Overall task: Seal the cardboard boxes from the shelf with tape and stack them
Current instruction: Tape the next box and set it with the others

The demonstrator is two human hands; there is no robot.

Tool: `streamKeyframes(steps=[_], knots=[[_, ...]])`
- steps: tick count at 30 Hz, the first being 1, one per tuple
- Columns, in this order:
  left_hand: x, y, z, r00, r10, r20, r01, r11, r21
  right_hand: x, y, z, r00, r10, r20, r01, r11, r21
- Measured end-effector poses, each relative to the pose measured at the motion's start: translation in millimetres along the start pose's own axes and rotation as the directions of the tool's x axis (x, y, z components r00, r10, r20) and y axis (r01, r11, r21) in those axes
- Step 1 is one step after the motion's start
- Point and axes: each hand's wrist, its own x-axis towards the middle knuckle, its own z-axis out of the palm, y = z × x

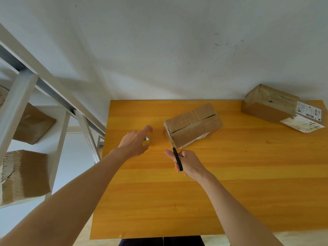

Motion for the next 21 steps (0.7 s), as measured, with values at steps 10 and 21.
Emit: streamKeyframes(steps=[10, 21], knots=[[-9, 15, 2, 0.975, 0.068, 0.212, -0.128, 0.949, 0.287, -5, 40, 2, 0.973, 0.027, -0.229, -0.188, 0.668, -0.720], [-30, 8, 32, 0.984, 0.046, 0.170, -0.082, 0.975, 0.208, -4, 66, 5, 0.969, -0.118, -0.219, -0.127, 0.522, -0.843]])
